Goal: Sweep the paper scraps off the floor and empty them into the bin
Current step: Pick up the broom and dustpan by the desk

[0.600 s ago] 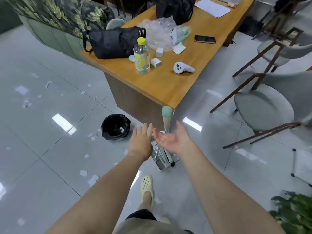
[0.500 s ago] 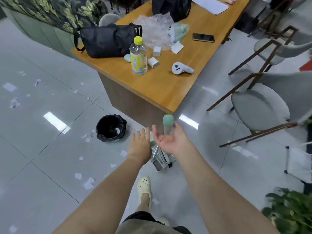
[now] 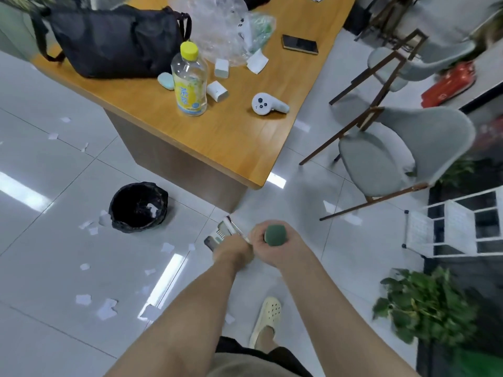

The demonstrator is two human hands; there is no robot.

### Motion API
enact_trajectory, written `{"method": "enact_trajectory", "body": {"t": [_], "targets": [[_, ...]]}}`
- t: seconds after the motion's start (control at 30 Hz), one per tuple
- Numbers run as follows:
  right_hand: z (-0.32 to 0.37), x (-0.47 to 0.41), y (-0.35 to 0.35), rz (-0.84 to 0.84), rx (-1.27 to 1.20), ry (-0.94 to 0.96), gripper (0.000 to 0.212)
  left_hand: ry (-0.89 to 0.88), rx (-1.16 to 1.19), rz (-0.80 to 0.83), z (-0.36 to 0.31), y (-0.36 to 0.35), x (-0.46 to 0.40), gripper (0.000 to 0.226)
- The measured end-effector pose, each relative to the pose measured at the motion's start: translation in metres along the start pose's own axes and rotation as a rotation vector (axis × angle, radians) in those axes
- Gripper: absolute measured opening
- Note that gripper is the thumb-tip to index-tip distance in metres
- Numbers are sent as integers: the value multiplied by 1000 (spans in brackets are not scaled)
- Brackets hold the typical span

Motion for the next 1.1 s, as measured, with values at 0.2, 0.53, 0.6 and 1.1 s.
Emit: {"method": "enact_trajectory", "body": {"t": [0.2,0.53,0.6,1.1], "targets": [[34,-11,26,-125,-520,-326,25,-159,-198,-197,-33,22,84,56],[120,-5,89,-197,-283,-234,17,108,-11,-286,66,33,107,63],[103,-8,71,-184,-21,-162,21,112,55,-261,55,36,109,55],[166,-12,148,-249,743,-425,23,499,591,-524,75,-9,135,81]]}}
Point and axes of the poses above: each hand's wrist, its own x-axis away from the middle knuckle, its own y-axis out of the back of the hand, z = x × y, the point moved 5 cm from there along -x, towards the middle knuckle, and after that the axes turned 6 degrees about z, right-handed, at the moved point
